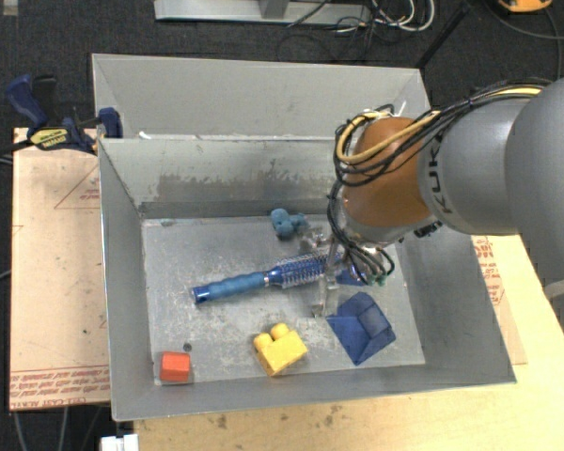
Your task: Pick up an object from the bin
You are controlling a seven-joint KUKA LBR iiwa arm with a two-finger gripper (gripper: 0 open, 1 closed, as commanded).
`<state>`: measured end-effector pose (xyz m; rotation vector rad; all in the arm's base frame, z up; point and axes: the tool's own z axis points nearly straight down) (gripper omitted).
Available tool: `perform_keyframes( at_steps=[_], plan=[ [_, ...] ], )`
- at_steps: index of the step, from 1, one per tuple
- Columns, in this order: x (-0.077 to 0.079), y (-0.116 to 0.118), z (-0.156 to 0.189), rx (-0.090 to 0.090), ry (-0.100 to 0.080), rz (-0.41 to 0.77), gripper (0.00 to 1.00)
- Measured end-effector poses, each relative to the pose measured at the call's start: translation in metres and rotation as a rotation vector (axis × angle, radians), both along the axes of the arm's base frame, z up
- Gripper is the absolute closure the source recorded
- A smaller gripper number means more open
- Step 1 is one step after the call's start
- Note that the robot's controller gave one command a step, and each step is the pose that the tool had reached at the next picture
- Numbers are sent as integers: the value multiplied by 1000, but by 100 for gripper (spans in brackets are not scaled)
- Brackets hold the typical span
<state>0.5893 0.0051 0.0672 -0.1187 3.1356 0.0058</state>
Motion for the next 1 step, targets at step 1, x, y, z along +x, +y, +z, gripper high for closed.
perform_keyframes(
  at_steps=[1],
  plan=[
    [1,0,0,0,-2,1,0]
  ],
)
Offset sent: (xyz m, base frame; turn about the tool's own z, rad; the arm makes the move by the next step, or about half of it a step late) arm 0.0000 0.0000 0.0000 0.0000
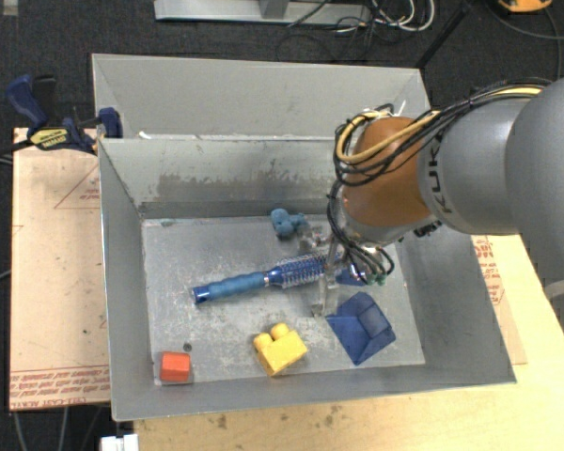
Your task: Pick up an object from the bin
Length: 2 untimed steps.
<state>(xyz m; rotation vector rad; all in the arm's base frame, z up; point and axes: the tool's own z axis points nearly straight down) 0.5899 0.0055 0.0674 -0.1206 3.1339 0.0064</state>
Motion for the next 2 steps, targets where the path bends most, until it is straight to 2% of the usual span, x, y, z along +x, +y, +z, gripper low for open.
perform_keyframes(
  at_steps=[2],
  plan=[
    [1,1,0,1,-2,3,0]
  ],
)
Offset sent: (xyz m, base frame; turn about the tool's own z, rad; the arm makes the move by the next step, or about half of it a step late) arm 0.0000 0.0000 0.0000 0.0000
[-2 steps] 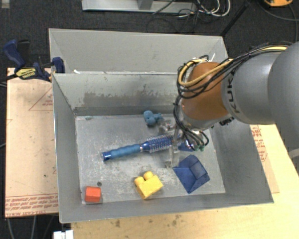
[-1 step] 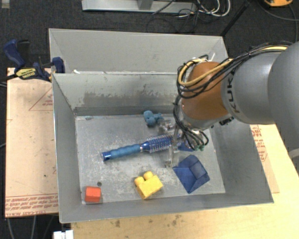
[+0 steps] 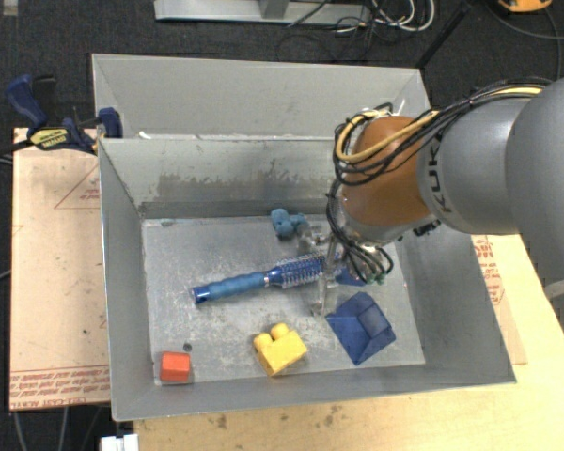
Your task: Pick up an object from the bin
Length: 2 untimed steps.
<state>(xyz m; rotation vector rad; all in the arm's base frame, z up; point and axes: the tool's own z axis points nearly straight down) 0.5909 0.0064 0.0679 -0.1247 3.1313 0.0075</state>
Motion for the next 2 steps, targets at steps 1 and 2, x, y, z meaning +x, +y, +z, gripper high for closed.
perform_keyframes(
  at_steps=[1,2],
  plan=[
    [0,0,0,0,0,0,100],
    [0,1,5,-4,6,1,100]
  ],
)
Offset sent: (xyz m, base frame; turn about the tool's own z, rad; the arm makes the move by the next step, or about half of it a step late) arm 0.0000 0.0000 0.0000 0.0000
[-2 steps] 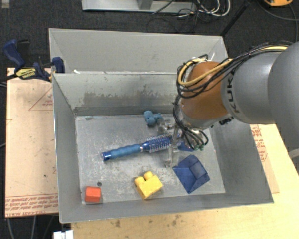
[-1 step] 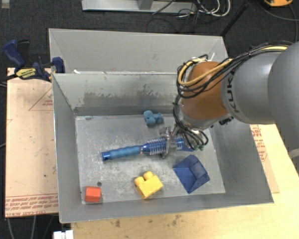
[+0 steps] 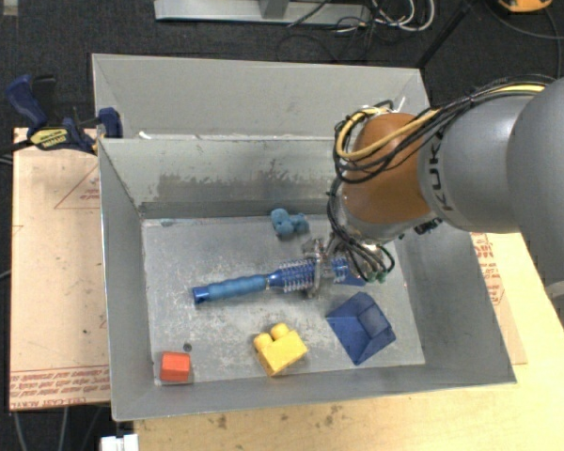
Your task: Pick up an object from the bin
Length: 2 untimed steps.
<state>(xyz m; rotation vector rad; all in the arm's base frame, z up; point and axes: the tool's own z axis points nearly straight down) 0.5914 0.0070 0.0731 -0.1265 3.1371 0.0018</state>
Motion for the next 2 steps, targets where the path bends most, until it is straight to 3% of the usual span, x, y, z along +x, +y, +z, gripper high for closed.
perform_keyframes(
  at_steps=[1,2],
  plan=[
    [0,0,13,0,0,0,100],
    [2,1,106,-1,-8,1,100]
  ],
)
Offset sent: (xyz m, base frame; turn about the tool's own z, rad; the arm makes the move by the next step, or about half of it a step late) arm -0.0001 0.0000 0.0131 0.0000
